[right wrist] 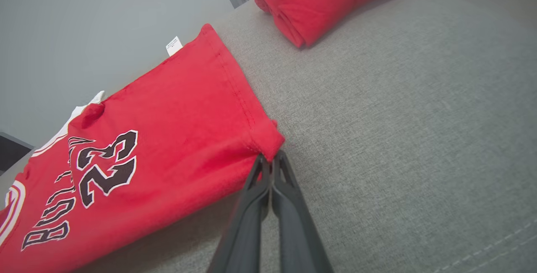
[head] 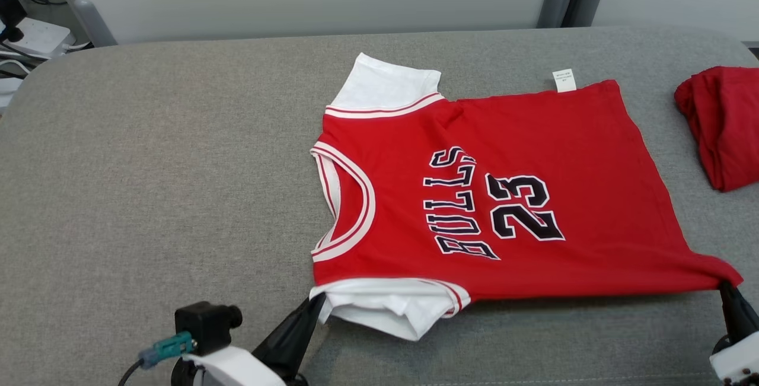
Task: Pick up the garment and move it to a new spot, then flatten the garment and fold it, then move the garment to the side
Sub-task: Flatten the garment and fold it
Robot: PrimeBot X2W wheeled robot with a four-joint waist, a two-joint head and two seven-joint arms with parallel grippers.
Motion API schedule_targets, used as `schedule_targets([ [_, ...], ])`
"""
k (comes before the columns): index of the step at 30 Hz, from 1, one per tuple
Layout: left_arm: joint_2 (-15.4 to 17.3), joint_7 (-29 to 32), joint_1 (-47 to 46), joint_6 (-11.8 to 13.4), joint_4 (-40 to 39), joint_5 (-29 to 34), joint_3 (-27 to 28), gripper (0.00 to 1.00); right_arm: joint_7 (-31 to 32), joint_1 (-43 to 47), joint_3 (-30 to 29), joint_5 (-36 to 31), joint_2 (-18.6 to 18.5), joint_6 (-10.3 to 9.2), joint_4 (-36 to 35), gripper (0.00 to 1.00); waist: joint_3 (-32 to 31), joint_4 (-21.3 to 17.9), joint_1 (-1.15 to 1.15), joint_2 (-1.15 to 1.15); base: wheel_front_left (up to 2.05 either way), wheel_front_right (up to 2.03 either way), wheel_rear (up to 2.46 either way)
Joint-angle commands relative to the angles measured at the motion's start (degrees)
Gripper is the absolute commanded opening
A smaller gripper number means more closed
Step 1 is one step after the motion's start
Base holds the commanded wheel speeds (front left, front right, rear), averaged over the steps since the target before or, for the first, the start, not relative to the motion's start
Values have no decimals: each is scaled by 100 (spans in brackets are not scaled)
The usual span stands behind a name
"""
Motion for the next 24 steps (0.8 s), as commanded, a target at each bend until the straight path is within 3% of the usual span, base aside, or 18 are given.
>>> schedule_targets([
  [1, -44, 0, -483, -76, -32, -114, 228, 0, 144, -281, -25, -31, -126, -1, -59, 0, 37, 2, 0, 0, 0, 0, 0],
  [12, -383, -128, -1841, -257, 1020, -208, 269, 0, 738, -1567, -389, -588, 218, -1, 510, 0, 487, 70, 0, 0, 0, 0, 0],
  [24, -600, -562, -2929, -416, 2204, -70, 116, 0, 692, -2556, -375, -1094, 421, -1, 1333, 0, 853, 114, 0, 0, 0, 0, 0],
])
